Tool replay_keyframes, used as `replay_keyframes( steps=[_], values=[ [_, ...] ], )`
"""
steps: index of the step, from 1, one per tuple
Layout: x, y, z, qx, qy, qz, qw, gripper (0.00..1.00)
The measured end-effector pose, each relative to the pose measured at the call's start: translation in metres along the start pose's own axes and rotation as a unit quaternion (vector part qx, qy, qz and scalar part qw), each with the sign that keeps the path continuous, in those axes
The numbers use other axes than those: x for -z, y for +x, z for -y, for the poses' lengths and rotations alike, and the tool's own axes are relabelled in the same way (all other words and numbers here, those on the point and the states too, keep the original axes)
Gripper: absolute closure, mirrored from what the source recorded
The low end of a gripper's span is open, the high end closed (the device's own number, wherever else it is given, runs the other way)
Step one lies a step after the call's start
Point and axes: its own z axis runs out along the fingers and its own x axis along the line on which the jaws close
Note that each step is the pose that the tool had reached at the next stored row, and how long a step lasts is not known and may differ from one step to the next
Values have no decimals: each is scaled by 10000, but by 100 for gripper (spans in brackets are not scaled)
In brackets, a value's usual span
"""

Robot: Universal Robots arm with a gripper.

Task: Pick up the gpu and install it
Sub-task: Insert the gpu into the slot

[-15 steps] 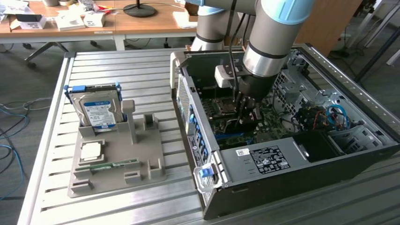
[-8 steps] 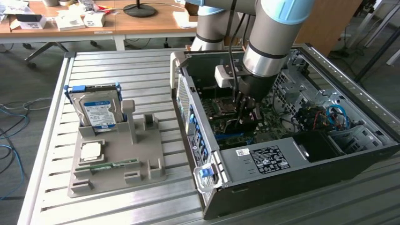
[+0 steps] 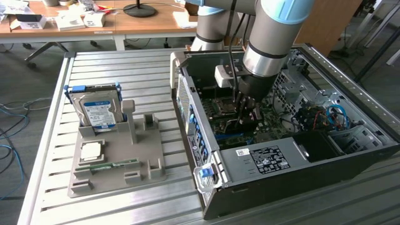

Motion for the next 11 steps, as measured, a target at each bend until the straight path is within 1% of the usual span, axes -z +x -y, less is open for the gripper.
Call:
replay_keyframes(
  steps=[11],
  values=[
    [-8,0,0,-1,0,-2,10000,74]
  ],
)
